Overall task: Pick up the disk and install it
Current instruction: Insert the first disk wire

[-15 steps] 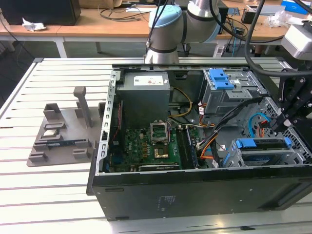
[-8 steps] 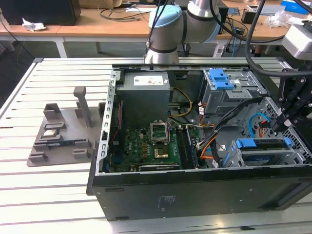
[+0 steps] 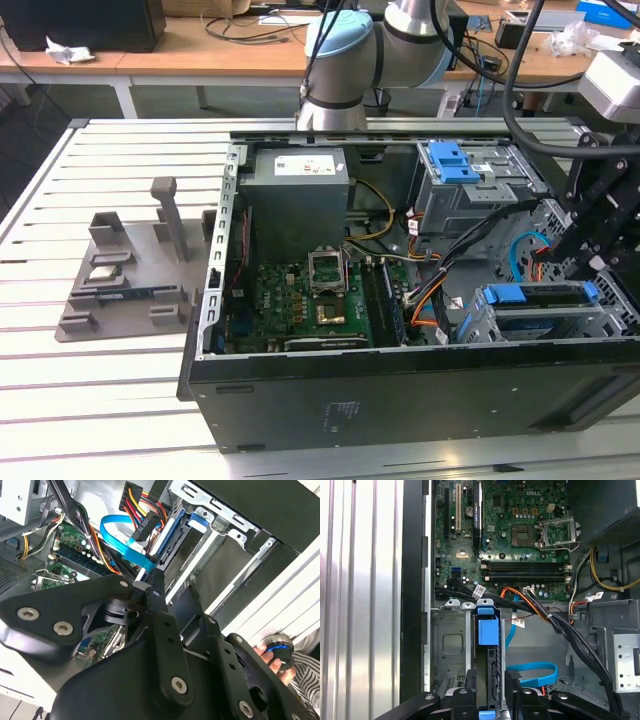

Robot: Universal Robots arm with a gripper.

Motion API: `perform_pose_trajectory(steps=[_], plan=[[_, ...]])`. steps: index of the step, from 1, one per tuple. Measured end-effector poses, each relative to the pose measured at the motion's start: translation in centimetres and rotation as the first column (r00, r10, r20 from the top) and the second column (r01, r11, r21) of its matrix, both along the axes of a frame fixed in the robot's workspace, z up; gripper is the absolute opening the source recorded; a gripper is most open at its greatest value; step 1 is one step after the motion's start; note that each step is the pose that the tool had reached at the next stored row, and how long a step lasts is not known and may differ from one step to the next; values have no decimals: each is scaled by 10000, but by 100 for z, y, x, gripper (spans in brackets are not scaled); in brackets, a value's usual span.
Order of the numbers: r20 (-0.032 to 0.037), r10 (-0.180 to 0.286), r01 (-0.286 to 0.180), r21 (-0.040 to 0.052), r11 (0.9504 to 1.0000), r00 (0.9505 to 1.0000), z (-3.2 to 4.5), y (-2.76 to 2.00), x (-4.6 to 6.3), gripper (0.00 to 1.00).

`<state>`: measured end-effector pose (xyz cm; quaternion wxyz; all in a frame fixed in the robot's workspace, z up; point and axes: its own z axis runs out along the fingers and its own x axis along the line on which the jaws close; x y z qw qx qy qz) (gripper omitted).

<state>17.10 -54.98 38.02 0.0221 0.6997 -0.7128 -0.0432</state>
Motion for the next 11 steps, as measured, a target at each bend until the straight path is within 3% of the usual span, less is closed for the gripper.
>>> perform_pose_trajectory(steps=[3,5,6,8,9,11], plan=[[0,0,0,-1,10000,10000,0,62,28,36],[0,1,-1,-3,10000,10000,0,134,72,36],[0,4,-4,-5,10000,10000,2,144,90,36],[0,3,-3,-5,10000,10000,149,144,91,36],[-1,2,-2,-2,10000,10000,157,144,92,36],[-152,2,-2,-4,10000,9999,117,176,175,36]])
